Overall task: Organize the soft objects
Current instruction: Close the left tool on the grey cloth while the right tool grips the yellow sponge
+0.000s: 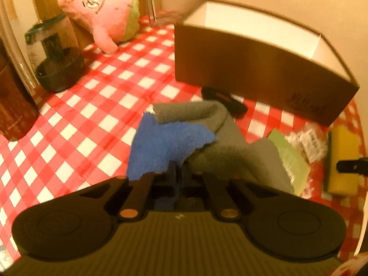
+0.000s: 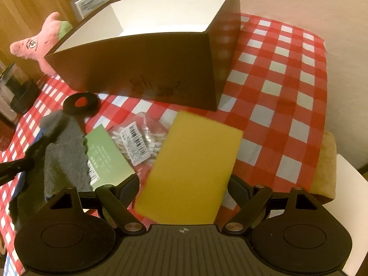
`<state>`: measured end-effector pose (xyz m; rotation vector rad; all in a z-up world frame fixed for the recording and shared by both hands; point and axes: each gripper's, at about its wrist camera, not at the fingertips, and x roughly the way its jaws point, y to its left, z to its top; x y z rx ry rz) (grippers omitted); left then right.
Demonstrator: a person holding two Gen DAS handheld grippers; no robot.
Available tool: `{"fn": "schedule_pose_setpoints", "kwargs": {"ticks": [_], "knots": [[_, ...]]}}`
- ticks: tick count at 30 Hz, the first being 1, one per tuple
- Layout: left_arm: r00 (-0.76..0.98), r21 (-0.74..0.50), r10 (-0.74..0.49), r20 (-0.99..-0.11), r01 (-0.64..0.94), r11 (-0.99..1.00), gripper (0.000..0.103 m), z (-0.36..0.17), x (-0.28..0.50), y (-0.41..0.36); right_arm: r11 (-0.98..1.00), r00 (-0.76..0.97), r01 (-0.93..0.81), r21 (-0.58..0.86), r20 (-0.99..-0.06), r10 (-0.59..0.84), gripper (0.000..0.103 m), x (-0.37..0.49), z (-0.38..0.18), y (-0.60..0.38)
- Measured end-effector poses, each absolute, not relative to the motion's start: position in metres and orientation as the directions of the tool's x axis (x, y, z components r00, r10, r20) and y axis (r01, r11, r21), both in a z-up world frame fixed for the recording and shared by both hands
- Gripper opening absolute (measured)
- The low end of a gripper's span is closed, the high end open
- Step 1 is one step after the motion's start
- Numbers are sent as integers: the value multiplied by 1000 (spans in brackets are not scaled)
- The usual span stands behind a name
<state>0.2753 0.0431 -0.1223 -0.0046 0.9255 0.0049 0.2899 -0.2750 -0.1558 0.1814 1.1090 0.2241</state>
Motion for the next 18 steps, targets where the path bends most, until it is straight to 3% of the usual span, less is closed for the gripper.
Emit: {"fn": "schedule_pose_setpoints", "kwargs": {"ticks": [2, 5, 7, 10, 13, 14, 15, 17, 18], "knots": [[626, -26, -10, -780, -16, 1000, 3, -108, 270, 49, 964, 440, -101, 245, -858, 264, 78, 288, -155, -275], [662, -59, -21, -749, -35, 998, 3, -84, 260, 60, 970, 464, -118, 212, -852, 243, 47, 286, -152, -275], [691, -57, -9, -723, -46, 997, 3, -63, 252, 66, 968, 478, -125, 217, -842, 251, 34, 285, -148, -279], [741, -73, -7, -672, -58, 996, 3, -28, 239, 77, 963, 476, -135, 234, -837, 270, 27, 285, -145, -286], [788, -62, 23, -615, -77, 995, 3, 7, 226, 83, 959, 473, -132, 251, -834, 283, 27, 284, -142, -289], [800, -60, 32, -600, -85, 995, 3, 16, 223, 86, 959, 472, -122, 256, -835, 283, 32, 284, -142, -290], [810, -57, 43, -584, -93, 994, 3, 24, 219, 88, 957, 464, -119, 265, -837, 290, 38, 284, -142, -291], [826, -40, 71, -560, -113, 993, 3, 35, 215, 90, 949, 454, -93, 300, -836, 309, 70, 282, -141, -294], [827, -31, 81, -556, -118, 993, 3, 38, 214, 90, 948, 467, -82, 308, -828, 310, 72, 281, -139, -294]]}}
